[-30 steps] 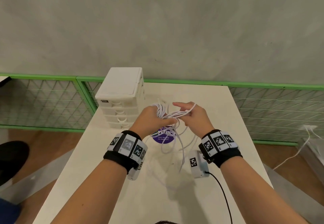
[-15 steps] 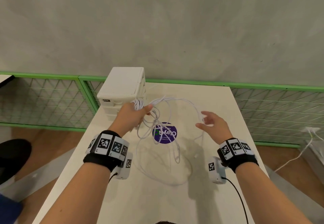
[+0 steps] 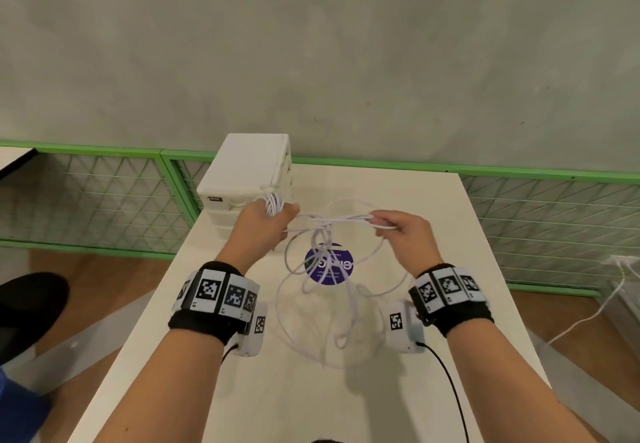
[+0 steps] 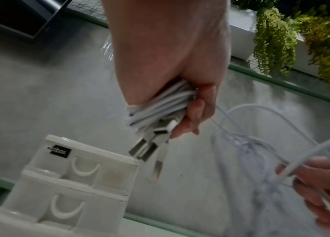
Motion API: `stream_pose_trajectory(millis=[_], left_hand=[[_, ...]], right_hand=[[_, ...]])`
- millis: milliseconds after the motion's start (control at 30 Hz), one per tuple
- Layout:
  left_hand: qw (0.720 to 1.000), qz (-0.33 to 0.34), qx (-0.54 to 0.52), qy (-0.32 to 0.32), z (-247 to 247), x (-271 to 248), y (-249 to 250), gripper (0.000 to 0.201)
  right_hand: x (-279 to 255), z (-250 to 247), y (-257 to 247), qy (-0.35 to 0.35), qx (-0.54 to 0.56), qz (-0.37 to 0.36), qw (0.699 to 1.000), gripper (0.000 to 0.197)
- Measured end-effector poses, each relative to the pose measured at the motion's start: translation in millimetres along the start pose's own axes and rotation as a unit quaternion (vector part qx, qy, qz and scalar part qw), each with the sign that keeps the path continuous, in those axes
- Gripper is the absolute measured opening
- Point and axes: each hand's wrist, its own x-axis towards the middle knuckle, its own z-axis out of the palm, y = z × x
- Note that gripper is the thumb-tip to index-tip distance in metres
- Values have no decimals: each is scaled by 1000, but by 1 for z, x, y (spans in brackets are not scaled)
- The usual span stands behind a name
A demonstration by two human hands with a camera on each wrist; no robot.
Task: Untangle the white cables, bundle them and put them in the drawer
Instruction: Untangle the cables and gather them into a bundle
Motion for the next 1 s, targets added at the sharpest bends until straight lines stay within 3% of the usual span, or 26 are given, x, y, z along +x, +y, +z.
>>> stream_pose_trajectory(millis=[167, 267, 367, 467, 533, 600, 667, 767, 800, 867, 933, 1000], left_hand=[[989, 11, 82, -119, 7, -16, -5, 30], [988, -11, 67, -139, 15, -19, -12, 42], [989, -14, 61, -135, 24, -22, -17, 31], [994, -4, 40, -100, 35, -25, -19, 29], [996, -6, 18, -82, 39, -26, -19, 30], [998, -9, -15, -67, 39, -26, -20, 30], [997, -15, -51, -50, 36, -24, -20, 25], [991, -32, -128, -35, 31, -21, -19, 14], [987, -38, -153, -36, 29, -20, -17, 13], [981, -37, -184, -45, 28, -20, -14, 15], [978, -33, -199, -55, 28, -20, -12, 17], [976, -29, -210, -58, 28, -19, -10, 18]], right_hand=[[-6, -5, 14, 45, 46, 56, 996, 10], [-12, -3, 14, 48, 107, 73, 990, 12], [-16, -3, 10, 40, 129, 72, 988, 14], [-17, 1, 9, 38, 124, 54, 990, 35], [-16, 4, 8, 64, 123, 42, 989, 59], [-14, 4, 7, 105, 77, 30, 991, 69], [-13, 2, 6, 154, 8, 20, 988, 56], [-15, -2, 3, 205, -10, 54, 977, 16], [-16, -2, 2, 181, -15, 71, 981, 20], [-19, 3, 0, 71, 2, 88, 994, 28], [-22, 12, 0, -42, -3, 62, 997, 18], [-23, 19, 4, -119, -77, 23, 990, 18]])
